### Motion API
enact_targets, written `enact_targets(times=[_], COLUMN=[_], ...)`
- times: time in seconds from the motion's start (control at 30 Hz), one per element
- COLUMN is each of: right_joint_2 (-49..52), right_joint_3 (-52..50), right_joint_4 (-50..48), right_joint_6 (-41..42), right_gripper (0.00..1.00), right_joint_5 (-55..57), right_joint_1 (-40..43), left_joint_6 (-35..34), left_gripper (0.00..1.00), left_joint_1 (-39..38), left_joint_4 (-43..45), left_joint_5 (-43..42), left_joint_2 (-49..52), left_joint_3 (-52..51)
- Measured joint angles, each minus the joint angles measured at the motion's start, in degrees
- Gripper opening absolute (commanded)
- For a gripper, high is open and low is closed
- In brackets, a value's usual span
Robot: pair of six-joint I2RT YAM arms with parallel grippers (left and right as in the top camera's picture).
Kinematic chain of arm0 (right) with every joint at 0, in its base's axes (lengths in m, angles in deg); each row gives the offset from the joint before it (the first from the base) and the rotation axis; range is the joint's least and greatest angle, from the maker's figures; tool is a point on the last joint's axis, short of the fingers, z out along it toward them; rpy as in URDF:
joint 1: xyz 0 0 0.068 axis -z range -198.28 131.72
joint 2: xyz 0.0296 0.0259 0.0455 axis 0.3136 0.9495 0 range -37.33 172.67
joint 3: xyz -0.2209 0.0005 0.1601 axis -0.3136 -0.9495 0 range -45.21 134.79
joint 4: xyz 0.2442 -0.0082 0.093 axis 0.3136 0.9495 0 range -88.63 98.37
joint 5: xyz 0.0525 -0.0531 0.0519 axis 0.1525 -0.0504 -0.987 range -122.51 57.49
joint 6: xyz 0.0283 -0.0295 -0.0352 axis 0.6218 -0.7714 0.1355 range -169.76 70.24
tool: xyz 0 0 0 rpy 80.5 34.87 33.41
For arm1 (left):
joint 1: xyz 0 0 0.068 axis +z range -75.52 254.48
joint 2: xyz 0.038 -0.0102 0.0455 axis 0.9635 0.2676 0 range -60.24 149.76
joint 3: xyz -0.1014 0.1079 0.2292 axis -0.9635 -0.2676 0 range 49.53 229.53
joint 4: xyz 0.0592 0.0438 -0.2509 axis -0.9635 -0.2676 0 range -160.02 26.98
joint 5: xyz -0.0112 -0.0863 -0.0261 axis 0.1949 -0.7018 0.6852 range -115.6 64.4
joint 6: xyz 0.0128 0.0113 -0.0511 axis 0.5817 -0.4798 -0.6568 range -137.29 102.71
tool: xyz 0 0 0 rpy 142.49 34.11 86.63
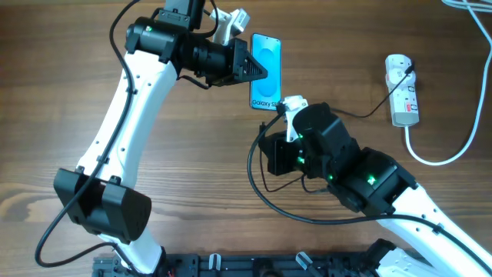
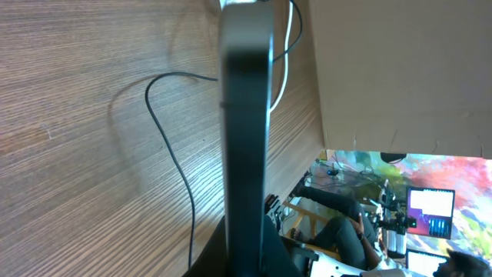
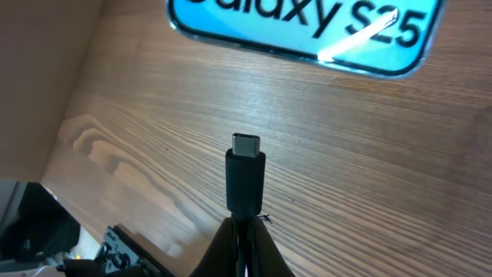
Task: Plug charger to phone and switch on socket
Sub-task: 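Lift the plug and bring it below the phone's bottom port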
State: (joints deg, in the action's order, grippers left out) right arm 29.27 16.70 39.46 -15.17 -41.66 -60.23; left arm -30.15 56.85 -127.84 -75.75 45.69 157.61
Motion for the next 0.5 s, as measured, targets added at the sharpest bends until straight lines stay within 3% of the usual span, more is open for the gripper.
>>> enact_targets(times=[0.5], right_joint_2=[3.52], right_joint_3=[0.04], right_joint_4=[-1.55], right_joint_6=[0.55], right_gripper=[0.05], right_joint_5=[-3.52], right_joint_1=[2.27], left_joint_6=[2.78], left_gripper=[0.04], left_joint_1=[0.0], left_joint_4=[-0.72], left_joint_5=[-0.07], left_joint_2=[0.0], left_joint_3=[0.0])
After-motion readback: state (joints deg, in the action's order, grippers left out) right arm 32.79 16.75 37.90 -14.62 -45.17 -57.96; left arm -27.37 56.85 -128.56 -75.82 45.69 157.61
